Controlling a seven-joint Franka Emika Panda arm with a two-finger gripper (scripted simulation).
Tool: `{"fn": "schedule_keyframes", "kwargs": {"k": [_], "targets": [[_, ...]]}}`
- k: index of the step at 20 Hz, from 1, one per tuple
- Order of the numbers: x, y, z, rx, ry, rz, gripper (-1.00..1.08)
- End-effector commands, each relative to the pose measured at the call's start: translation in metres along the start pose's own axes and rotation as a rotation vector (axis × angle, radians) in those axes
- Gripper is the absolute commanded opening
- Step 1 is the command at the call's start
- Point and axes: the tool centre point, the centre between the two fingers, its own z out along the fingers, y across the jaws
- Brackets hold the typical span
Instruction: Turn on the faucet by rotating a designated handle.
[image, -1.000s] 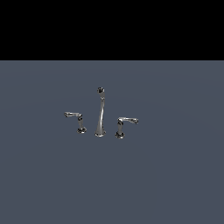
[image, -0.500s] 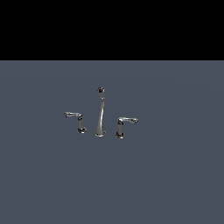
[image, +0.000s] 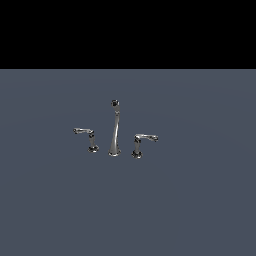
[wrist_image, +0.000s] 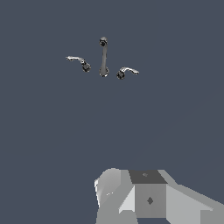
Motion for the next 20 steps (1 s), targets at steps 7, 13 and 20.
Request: {"fn": "schedule_keyframes", "kwargs": {"k": [7, 13, 20], "targets": [[0.037, -0.015, 0.014, 0.058, -0.012, 0.117, -1.0], [0.074, -0.031, 0.033, 0.108, -0.033, 0.25, -1.0], [0.117, -0.052, 0.061, 0.151, -0.066, 0.421, -1.0]]}}
